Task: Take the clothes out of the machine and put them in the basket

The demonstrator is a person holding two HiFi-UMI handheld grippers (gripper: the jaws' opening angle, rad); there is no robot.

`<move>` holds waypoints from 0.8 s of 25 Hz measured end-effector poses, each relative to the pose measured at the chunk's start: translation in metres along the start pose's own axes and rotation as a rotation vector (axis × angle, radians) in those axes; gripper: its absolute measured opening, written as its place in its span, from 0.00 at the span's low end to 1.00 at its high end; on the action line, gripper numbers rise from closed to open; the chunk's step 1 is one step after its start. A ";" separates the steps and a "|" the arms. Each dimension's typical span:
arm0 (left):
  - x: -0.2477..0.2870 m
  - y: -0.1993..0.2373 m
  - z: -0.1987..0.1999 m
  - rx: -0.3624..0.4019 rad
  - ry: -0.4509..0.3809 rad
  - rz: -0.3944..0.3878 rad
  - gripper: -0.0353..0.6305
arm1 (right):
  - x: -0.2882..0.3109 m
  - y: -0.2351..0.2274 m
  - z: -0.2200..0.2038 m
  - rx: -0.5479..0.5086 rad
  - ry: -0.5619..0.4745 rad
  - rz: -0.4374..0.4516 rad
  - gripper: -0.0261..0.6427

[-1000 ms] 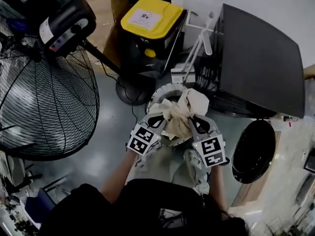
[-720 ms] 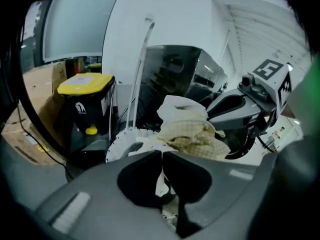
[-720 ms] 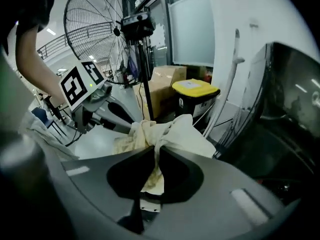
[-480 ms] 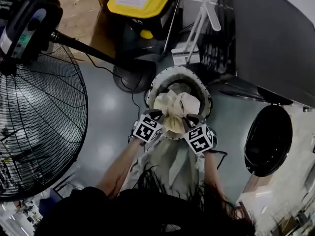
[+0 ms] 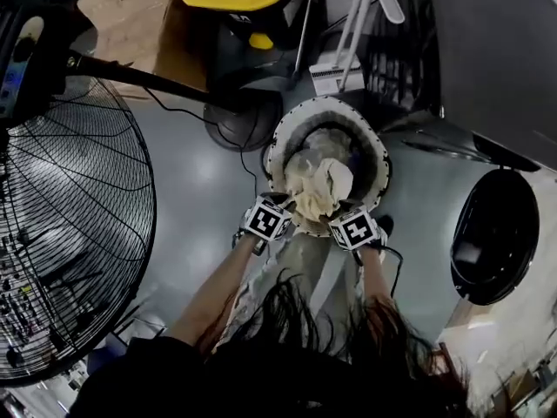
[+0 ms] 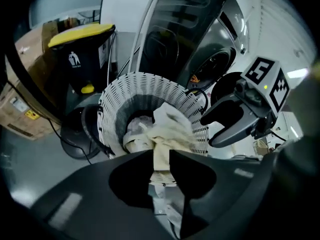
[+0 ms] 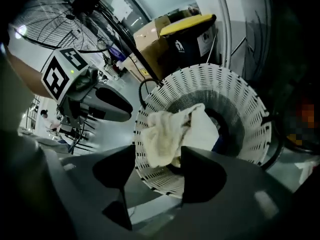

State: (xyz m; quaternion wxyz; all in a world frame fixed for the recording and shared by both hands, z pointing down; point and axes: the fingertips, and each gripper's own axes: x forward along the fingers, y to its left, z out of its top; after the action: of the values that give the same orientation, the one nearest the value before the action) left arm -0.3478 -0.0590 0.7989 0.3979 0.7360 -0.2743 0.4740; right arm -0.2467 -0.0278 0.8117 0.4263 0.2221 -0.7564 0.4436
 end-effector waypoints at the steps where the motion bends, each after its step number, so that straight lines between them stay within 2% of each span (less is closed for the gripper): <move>1: 0.000 0.000 -0.002 -0.019 0.002 -0.007 0.20 | 0.001 0.001 -0.004 0.014 0.007 0.004 0.50; 4: -0.006 -0.001 0.001 -0.039 -0.033 -0.005 0.20 | -0.002 0.005 -0.002 0.031 -0.034 0.006 0.50; 7: -0.013 -0.006 0.008 -0.014 -0.066 -0.025 0.21 | -0.010 0.006 0.007 0.052 -0.108 0.008 0.49; 13: -0.017 -0.024 0.031 0.059 -0.112 -0.058 0.23 | -0.043 -0.014 0.020 0.094 -0.266 -0.055 0.45; 20: -0.014 -0.063 0.055 0.184 -0.123 -0.090 0.23 | -0.086 -0.041 0.001 0.165 -0.387 -0.128 0.42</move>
State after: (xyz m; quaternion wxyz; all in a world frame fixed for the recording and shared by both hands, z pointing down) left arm -0.2777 -0.0718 0.7525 0.3318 0.8087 -0.2202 0.4329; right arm -0.1716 -0.0535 0.7594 0.2808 0.3845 -0.7698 0.4251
